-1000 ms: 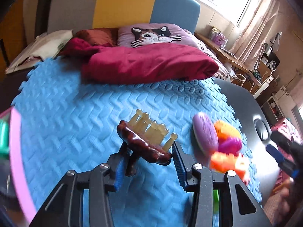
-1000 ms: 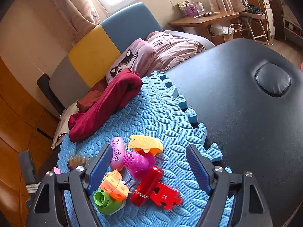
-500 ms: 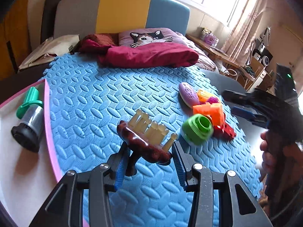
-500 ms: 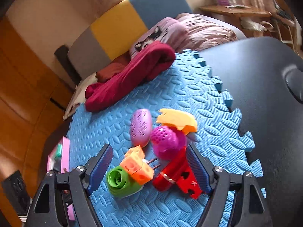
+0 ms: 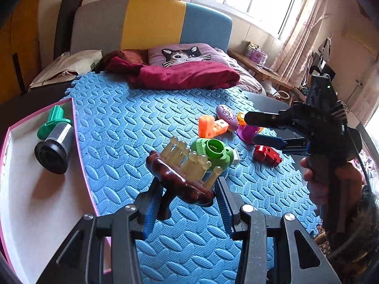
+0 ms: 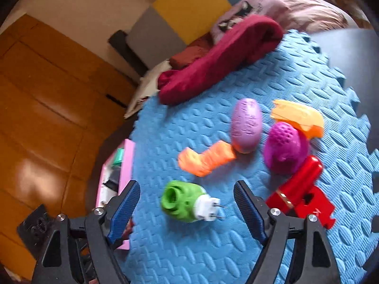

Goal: Organize rigid objects
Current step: 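Carry the brush toward the tray with left tool while right tool grasps green juicer, then lower the brush into the tray and open the left tool, then hold the green juicer in the right tool above the mat, then carry the green juicer into the tray with the right tool and release, then move both tools back over the mat toward the remaining toys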

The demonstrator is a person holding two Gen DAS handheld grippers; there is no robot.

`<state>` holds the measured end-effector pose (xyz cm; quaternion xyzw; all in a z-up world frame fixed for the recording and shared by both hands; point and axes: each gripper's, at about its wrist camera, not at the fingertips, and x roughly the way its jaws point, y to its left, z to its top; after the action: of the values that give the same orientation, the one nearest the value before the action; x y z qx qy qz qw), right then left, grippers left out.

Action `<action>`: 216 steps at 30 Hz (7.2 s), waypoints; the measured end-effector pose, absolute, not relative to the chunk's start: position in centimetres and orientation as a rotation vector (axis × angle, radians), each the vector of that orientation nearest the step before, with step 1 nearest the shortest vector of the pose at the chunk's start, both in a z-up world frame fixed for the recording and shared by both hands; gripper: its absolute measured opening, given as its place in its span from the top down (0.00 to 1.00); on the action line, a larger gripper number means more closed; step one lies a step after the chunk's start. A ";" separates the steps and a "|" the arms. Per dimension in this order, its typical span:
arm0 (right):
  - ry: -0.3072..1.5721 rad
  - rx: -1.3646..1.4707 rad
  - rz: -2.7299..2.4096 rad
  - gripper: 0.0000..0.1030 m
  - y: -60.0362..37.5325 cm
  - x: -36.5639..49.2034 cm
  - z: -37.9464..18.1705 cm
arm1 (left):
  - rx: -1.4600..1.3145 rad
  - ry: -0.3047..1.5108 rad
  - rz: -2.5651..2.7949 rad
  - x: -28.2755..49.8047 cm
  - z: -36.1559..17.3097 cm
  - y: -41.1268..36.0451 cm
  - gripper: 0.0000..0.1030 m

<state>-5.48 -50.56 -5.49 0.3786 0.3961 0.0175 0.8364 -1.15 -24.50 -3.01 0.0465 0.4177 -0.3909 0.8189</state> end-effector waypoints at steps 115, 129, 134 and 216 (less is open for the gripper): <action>0.897 -0.001 0.013 0.34 -39.9 -0.9 -9.2 | -0.048 0.833 -0.223 3.2 -3.9 -5.8 0.30; 0.898 0.002 -0.014 0.38 -39.6 -1.2 -9.1 | -0.057 0.838 -0.229 2.2 -4.1 -4.8 0.28; 0.899 0.012 -0.028 0.38 -39.6 -1.2 -9.1 | -0.058 0.841 -0.231 2.0 -4.3 -4.7 0.28; 0.769 0.219 0.002 0.27 -32.2 -1.1 -3.0 | -0.044 0.816 -0.200 1.5 -3.7 -2.9 0.22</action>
<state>-1.14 -32.22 -3.04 0.1065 0.3743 0.0009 0.9212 1.54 -2.87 -3.68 -0.0215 0.3960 -0.0972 0.9128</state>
